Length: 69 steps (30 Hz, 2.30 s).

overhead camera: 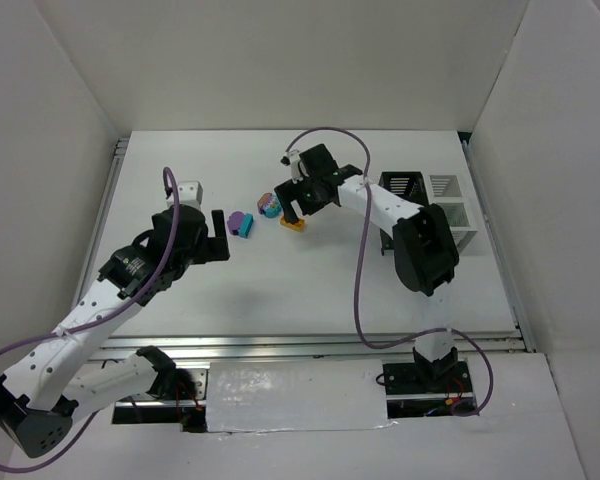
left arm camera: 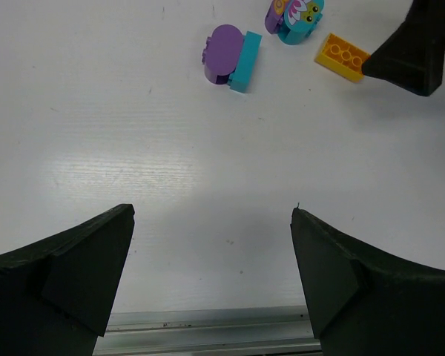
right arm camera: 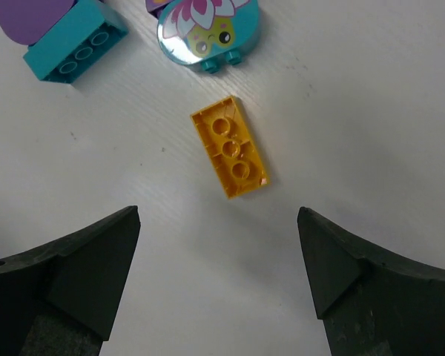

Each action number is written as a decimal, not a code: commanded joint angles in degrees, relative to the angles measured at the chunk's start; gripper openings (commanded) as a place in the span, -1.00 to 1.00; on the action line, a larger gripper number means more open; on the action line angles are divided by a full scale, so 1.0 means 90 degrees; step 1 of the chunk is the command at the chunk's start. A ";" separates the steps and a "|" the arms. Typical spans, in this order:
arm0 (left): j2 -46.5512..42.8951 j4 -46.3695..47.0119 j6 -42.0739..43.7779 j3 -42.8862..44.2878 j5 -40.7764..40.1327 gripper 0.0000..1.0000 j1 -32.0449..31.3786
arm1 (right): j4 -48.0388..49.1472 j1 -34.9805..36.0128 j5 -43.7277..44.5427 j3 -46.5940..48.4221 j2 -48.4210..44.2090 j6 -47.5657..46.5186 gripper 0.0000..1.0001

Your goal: Sort the legos into containers by color

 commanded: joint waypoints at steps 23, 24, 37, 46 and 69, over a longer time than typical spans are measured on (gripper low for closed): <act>-0.0079 0.0310 0.0473 -0.0095 0.0621 0.99 0.0092 | -0.0507 0.0610 0.1324 0.1279 0.1543 -0.0370 -0.28; -0.0079 0.0319 0.0483 -0.0086 0.0650 0.99 0.0092 | -0.0409 0.0620 0.1365 0.1093 0.1386 -0.0301 -0.34; -0.0186 0.0349 0.0532 -0.0115 0.0777 0.99 0.0150 | 0.1613 0.0202 0.2613 -0.3183 -0.4235 0.1787 -0.68; -0.0342 0.0417 0.0512 -0.0154 0.0923 0.99 0.0170 | 0.0764 -0.1762 0.3346 -0.3910 -0.5286 0.2551 -0.65; -0.0167 0.0436 0.0551 -0.0164 0.1011 0.99 0.0170 | 0.0656 -0.2329 0.3738 -0.3548 -0.4299 0.2893 0.09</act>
